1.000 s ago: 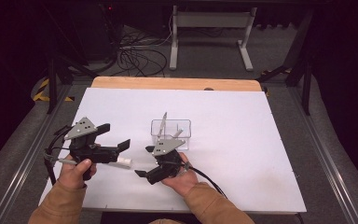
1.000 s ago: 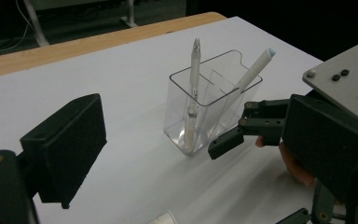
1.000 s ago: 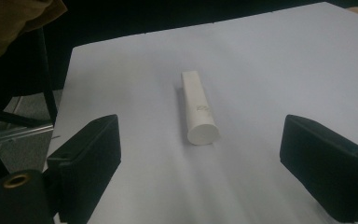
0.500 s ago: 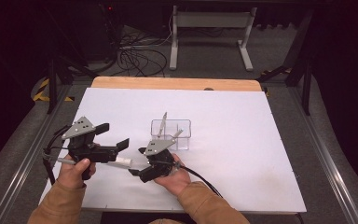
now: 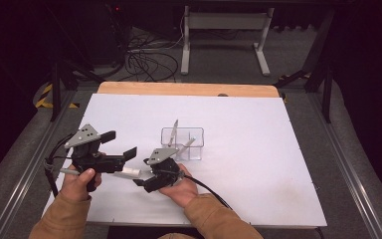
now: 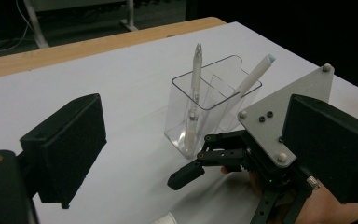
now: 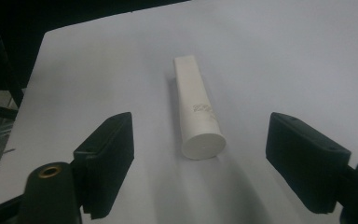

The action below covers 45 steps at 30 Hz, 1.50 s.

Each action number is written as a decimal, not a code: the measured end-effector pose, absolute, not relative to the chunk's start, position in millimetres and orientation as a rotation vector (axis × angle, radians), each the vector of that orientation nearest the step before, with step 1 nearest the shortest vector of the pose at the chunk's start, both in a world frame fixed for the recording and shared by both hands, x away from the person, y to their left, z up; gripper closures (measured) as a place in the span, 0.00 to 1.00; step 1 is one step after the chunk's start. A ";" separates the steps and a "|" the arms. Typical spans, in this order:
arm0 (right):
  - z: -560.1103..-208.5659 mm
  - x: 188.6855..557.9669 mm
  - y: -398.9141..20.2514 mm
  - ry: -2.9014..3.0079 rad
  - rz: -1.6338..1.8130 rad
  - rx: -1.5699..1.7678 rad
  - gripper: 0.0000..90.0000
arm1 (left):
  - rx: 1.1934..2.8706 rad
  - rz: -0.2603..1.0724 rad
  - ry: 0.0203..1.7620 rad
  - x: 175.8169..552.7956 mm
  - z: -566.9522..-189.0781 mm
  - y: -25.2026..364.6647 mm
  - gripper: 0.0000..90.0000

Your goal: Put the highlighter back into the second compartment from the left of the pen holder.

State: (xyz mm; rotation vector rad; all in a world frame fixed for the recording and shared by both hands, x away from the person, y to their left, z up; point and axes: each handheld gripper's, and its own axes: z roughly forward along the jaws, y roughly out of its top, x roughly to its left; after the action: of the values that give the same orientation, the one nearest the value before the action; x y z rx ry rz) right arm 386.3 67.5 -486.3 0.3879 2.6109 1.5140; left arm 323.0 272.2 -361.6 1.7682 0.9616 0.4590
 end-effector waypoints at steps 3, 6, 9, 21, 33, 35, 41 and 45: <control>-486.6 386.3 70.2 2.615 1.496 0.381 0.29 | 1.767 0.458 0.964 323.0 -361.5 272.4 0.08; -486.8 385.8 72.8 2.626 1.467 0.379 0.32 | 1.767 0.458 0.966 323.3 -361.7 272.5 0.08; -487.1 385.8 75.4 2.628 1.445 0.368 0.35 | 1.764 0.460 0.965 323.5 -361.6 272.9 0.08; -488.8 383.7 88.2 2.642 1.315 0.313 0.49 | 1.760 0.460 0.972 323.6 -361.9 275.8 0.08; -490.6 382.0 97.7 2.645 1.228 0.287 0.67 | 1.755 0.454 0.972 324.2 -362.2 276.4 0.08; -490.5 381.8 97.8 2.637 1.224 0.283 0.70 | 1.753 0.450 0.975 324.0 -362.1 276.8 0.08; -490.7 381.7 98.0 2.639 1.216 0.271 0.72 | 1.755 0.456 0.972 323.8 -361.8 277.2 0.08; -490.4 380.4 98.1 2.638 1.211 0.264 0.73 | 1.756 0.453 0.973 323.5 -361.9 276.9 0.08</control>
State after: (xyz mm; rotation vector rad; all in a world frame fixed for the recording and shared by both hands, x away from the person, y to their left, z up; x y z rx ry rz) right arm 380.4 98.1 -490.4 0.2639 2.6381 1.2110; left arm 323.5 276.9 -361.9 1.7555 0.9726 0.4526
